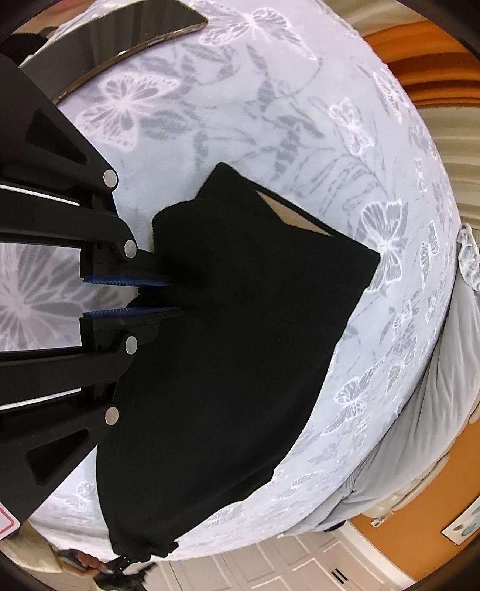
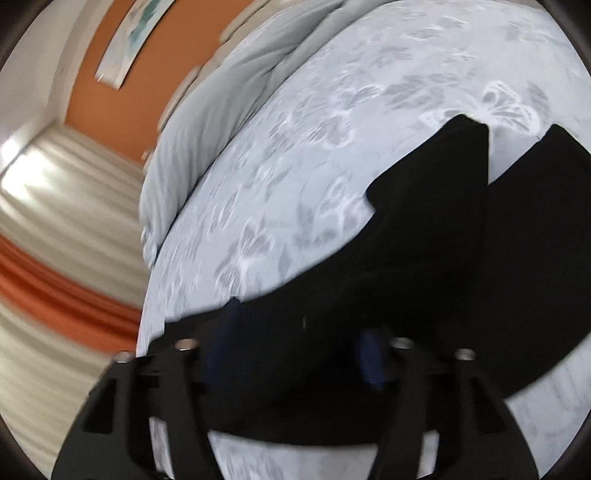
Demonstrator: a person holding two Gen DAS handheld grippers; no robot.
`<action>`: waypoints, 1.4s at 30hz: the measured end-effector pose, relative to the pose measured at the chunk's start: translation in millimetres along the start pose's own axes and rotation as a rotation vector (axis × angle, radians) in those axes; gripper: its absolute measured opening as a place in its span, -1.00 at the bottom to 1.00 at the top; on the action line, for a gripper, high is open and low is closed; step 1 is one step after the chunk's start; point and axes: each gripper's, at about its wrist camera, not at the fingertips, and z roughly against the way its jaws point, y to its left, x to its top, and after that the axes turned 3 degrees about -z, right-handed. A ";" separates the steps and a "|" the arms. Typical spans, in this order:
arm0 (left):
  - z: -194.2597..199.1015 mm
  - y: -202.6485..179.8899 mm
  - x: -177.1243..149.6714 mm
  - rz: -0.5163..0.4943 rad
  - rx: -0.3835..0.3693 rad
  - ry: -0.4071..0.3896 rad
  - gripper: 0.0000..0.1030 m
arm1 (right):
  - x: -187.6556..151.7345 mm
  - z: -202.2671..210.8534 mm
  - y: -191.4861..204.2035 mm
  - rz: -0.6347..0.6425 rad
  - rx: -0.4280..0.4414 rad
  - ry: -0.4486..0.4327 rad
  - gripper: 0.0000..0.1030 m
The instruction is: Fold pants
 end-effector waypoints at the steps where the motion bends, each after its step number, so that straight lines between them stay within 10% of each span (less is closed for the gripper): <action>1: -0.3 -0.5 1.4 0.002 0.007 0.001 -0.83 | 2.0 -3.3 -1.5 -0.012 0.005 -0.003 0.15; 6: -2.2 -2.5 1.8 -0.003 0.039 -0.001 -0.83 | -0.3 4.3 -18.1 -0.146 0.094 -0.067 0.08; 9: -5.6 -4.3 0.2 -0.009 0.056 0.002 -0.83 | 5.3 25.4 -18.6 -0.151 0.102 -0.169 -0.93; 16: -9.2 -11.6 -1.0 -0.030 0.083 -0.003 -0.82 | -20.0 101.9 74.2 0.335 -0.199 -0.411 -0.82; 21: -13.7 -11.7 -3.9 -0.033 0.097 -0.014 -0.82 | -29.8 66.6 -23.6 0.141 -0.403 -0.172 -0.65; 24: -13.3 -12.6 -5.2 -0.036 0.103 -0.019 -0.81 | -28.6 79.6 -64.3 -0.038 -0.208 -0.170 -0.61; 26: -13.1 -11.1 -5.2 -0.022 0.100 -0.019 -0.81 | -22.3 84.2 -75.5 -0.116 -0.090 -0.195 0.24; 28: -13.5 -8.8 -4.5 0.002 0.092 -0.016 -0.80 | -11.9 80.0 -81.3 -0.167 -0.019 -0.211 0.42; 32: -12.6 -9.8 -4.0 0.006 0.106 -0.018 -0.80 | 20.8 59.9 -89.9 -0.260 0.083 -0.213 0.39; 33: -12.8 -10.2 -3.6 0.005 0.109 -0.018 -0.80 | 29.1 59.1 -87.6 -0.273 0.125 -0.223 0.23; 34: -13.0 -10.9 -3.5 0.004 0.115 -0.019 -0.80 | 38.0 60.5 -81.6 -0.263 0.161 -0.252 -0.36; 35: -13.3 -11.2 -3.0 0.003 0.119 -0.021 -0.79 | 43.4 75.8 -78.8 -0.237 0.134 -0.283 -0.94; 39: -14.5 -12.2 0.6 -0.004 0.133 -0.036 -0.79 | 41.9 140.1 -33.2 -0.007 -0.087 -0.507 -0.95; 42: -17.7 -14.4 -0.7 -0.018 0.151 -0.052 -0.77 | 35.0 139.2 -57.7 0.044 -0.390 -0.449 -0.90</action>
